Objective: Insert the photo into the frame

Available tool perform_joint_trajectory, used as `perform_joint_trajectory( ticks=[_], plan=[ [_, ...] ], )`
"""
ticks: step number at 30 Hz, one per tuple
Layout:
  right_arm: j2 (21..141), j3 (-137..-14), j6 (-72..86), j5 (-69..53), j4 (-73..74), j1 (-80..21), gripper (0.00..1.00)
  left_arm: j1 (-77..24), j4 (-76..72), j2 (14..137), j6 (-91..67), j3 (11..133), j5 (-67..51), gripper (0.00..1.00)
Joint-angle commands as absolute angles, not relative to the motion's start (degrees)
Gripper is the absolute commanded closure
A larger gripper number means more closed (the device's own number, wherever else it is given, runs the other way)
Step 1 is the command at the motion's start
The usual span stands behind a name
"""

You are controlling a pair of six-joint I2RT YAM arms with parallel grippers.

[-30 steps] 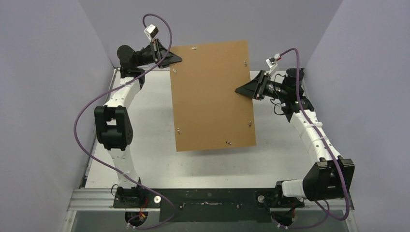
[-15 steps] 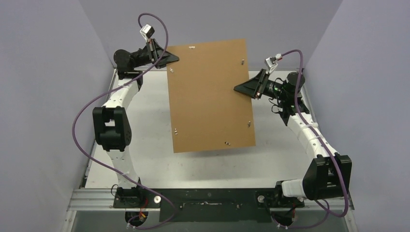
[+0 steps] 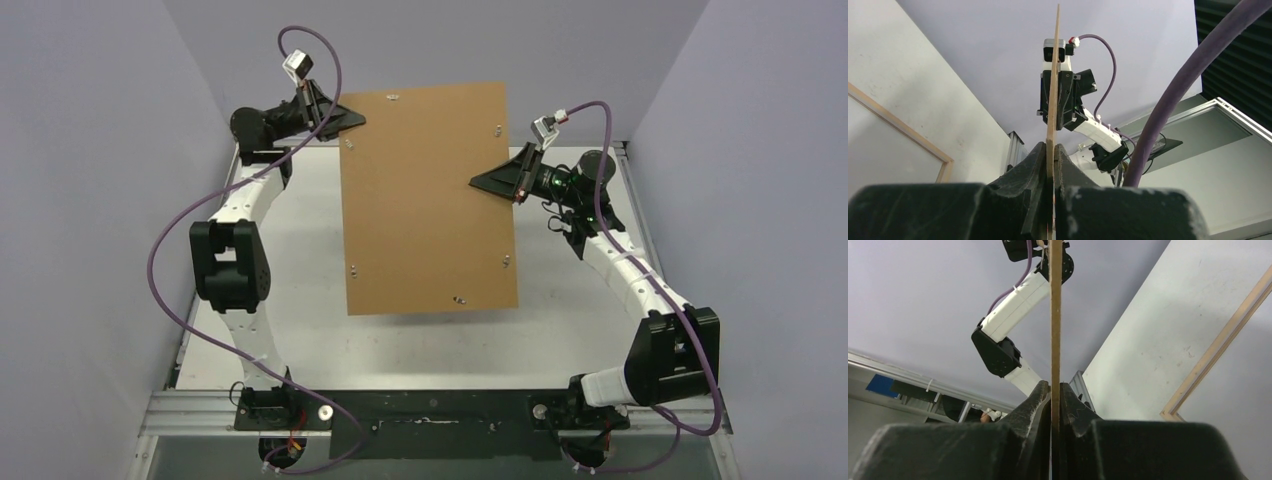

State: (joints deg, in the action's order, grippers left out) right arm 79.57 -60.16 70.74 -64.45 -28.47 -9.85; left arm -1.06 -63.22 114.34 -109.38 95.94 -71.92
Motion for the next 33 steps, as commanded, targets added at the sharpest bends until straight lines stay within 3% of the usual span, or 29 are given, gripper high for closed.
perform_joint_trajectory(
  ticks=[1,4,10,15,18,23,29,33],
  plan=[
    [78.4,-59.8,72.4,-59.5,-32.7,-9.5,1.00,-0.5,-63.0,110.4,-110.1,95.8,-69.7,0.92],
    [78.2,-59.8,72.6,-58.5,-31.5,-8.2,1.00,0.5,-59.4,109.7,-106.6,94.2,-69.4,0.55],
    [80.5,-64.2,65.5,-57.4,-17.6,-6.3,1.00,6.9,-41.2,105.0,-87.7,83.4,-64.0,0.27],
    [87.0,-71.4,53.3,-56.8,1.7,-6.3,1.00,13.7,-25.3,105.2,-72.5,74.2,-58.4,0.24],
    [92.0,-73.9,52.8,-57.3,2.4,-6.2,1.00,14.8,-19.3,107.2,-66.8,71.4,-56.4,0.25],
    [100.8,-81.1,46.7,-59.7,12.1,-6.2,1.00,13.0,-2.0,109.7,-53.2,73.1,-51.3,0.25],
    [111.3,-92.9,34.1,-59.3,30.0,-6.3,1.00,10.0,7.7,114.3,-46.0,77.0,-48.3,0.27],
    [114.8,-95.0,36.9,-60.6,25.8,-6.4,1.00,8.0,14.3,119.8,-42.6,83.3,-47.3,0.31]
  ],
)
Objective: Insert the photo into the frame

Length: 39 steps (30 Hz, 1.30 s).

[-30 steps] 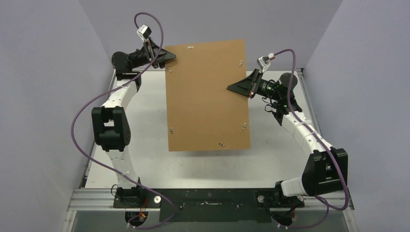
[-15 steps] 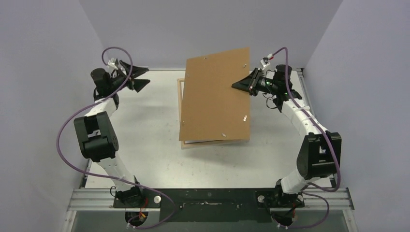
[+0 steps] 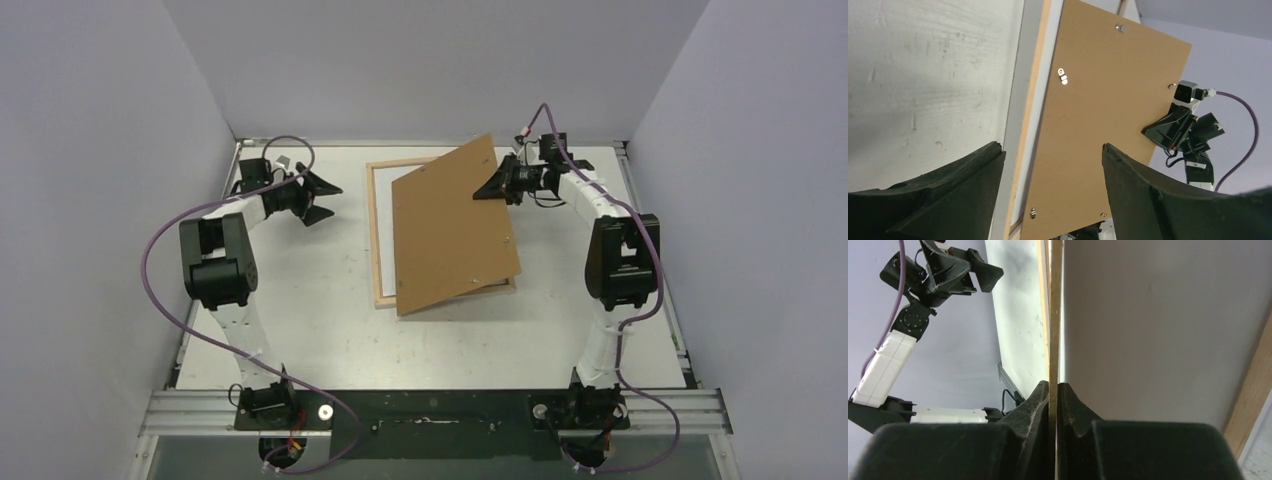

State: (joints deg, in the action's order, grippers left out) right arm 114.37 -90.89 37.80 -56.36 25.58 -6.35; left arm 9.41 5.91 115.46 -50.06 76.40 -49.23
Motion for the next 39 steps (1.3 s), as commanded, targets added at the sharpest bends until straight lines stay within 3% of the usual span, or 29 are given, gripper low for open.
perform_joint_trajectory(
  ticks=[1,24,32,39],
  plan=[
    [115.4,-95.8,36.8,-60.9,25.5,-6.4,1.00,7.4,15.2,120.9,-42.0,85.0,-47.1,0.32],
    [125.1,-100.0,54.4,-65.8,-1.9,-8.1,1.00,2.8,14.9,134.8,-43.9,96.2,-48.6,0.54],
    [129.0,-102.5,53.7,-66.0,-0.2,-8.1,1.00,2.2,17.0,137.4,-43.2,99.8,-47.6,0.57],
    [130.9,-108.9,41.2,-65.7,17.9,-7.7,1.00,1.3,20.3,139.4,-41.4,103.6,-46.3,0.59]
  ],
)
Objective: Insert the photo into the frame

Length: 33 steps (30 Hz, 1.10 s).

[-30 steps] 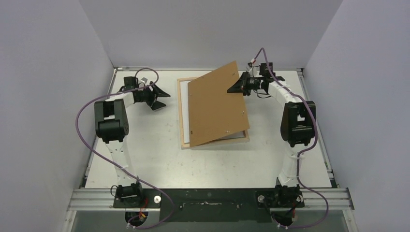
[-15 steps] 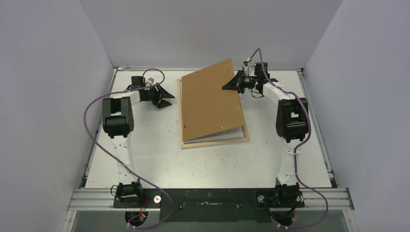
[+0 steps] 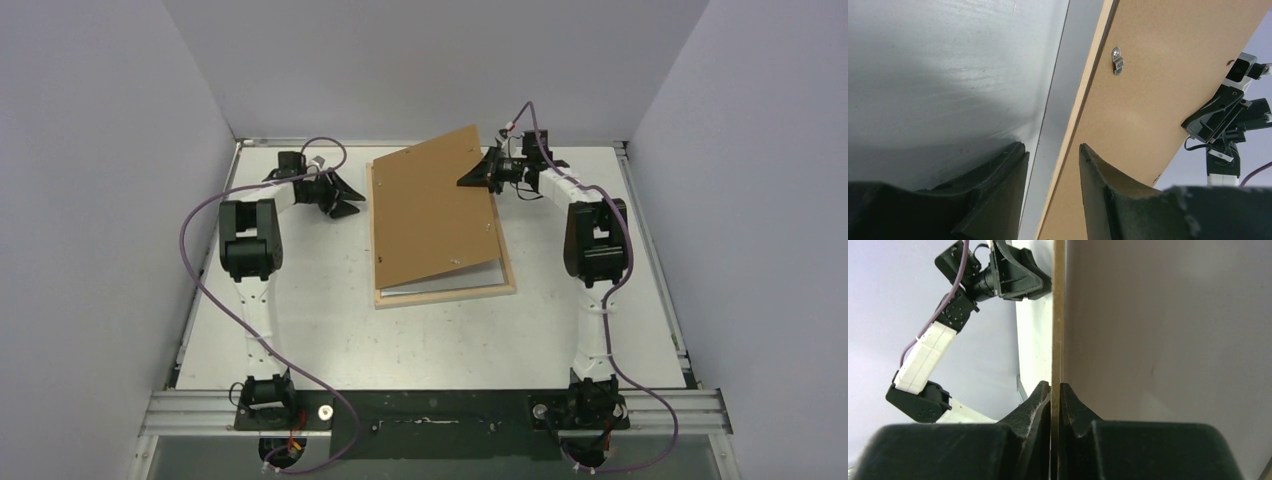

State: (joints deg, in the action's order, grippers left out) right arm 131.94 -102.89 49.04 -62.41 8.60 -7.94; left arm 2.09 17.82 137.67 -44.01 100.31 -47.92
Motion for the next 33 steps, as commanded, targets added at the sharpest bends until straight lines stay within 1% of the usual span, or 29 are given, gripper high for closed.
perform_joint_trajectory(
  ticks=[1,7,17,21,25,28,30,33],
  plan=[
    [131.2,-109.7,39.0,-65.4,20.7,-7.5,1.00,1.1,20.9,139.7,-41.2,104.0,-46.1,0.60],
    [131.2,-109.9,35.6,-66.1,25.1,-6.7,1.00,0.8,22.9,140.9,-40.1,105.8,-45.8,0.60],
    [133.3,-110.9,38.2,-66.2,22.3,-8.3,1.00,0.4,24.6,141.8,-39.1,107.1,-45.6,0.60],
    [133.6,-109.0,43.3,-66.4,15.4,-8.5,1.00,0.4,25.0,142.1,-39.0,107.3,-45.6,0.60],
    [133.5,-105.2,52.5,-67.5,2.6,-8.7,1.00,0.4,25.9,142.7,-38.5,107.7,-45.3,0.60],
    [133.8,-102.9,59.5,-68.0,-7.1,-8.7,1.00,-1.4,26.5,143.0,-38.1,108.0,-45.3,0.61],
    [134.0,-102.4,60.9,-67.8,-9.0,-8.7,1.00,-1.5,26.8,143.1,-37.8,108.1,-45.1,0.61],
    [134.2,-102.4,59.8,-67.0,-7.4,-8.7,1.00,-1.6,27.3,143.3,-37.5,108.3,-45.0,0.62]
  ],
)
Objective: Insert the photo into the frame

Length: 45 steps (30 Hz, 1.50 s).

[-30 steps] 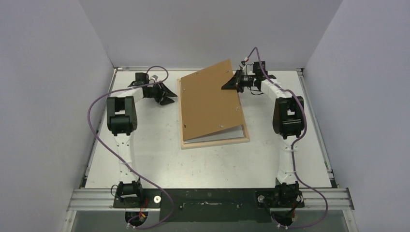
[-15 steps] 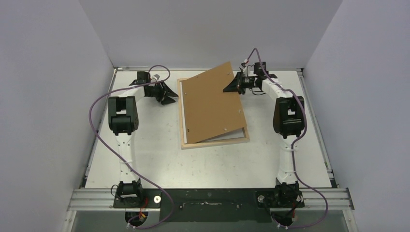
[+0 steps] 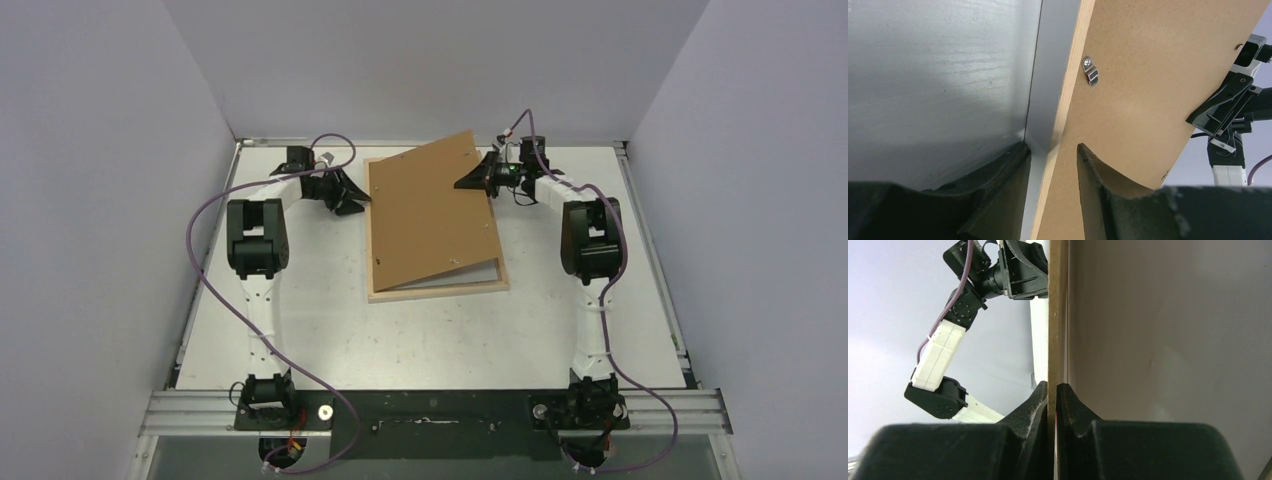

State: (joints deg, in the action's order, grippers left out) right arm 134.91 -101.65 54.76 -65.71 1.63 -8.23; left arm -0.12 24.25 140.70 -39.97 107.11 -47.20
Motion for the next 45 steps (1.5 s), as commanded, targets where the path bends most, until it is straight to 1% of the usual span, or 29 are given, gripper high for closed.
perform_joint_trajectory(
  ticks=[1,2,6,8,16,26,31,36,38,45],
  plan=[
    [134.2,-102.6,58.0,-66.5,-5.2,-8.7,1.00,-1.7,27.5,143.3,-37.4,108.3,-44.8,0.62],
    [134.1,-103.1,55.4,-65.9,-2.0,-8.8,1.00,-1.7,27.7,143.3,-37.3,108.3,-44.8,0.63],
    [134.7,-107.8,39.3,-62.2,19.7,-9.4,0.99,-1.7,28.2,143.2,-36.9,108.2,-44.5,0.65],
    [135.1,-108.9,35.3,-60.6,24.9,-9.8,0.97,-1.7,28.4,143.3,-36.8,108.3,-44.6,0.65],
    [135.5,-109.6,28.4,-56.2,33.6,-10.6,0.84,-1.7,29.0,143.6,-36.7,109.0,-44.7,0.66],
    [134.8,-113.2,23.4,-50.1,42.0,-10.6,0.60,-1.7,29.1,143.9,-36.7,109.3,-44.7,0.66],
    [134.2,-114.9,21.6,-47.3,45.9,-10.6,0.46,-1.6,29.2,143.9,-36.6,109.3,-44.7,0.66],
    [133.1,-115.7,21.0,-44.6,48.8,-10.6,0.36,-1.6,29.3,143.7,-36.5,109.2,-44.7,0.66],
    [132.7,-116.0,20.9,-43.4,49.8,-10.7,0.34,-1.6,29.3,143.8,-36.5,109.2,-44.7,0.66],
    [132.2,-119.3,19.4,-37.1,54.9,-11.3,0.33,-1.4,29.4,143.7,-36.4,109.2,-44.7,0.66]
  ],
)
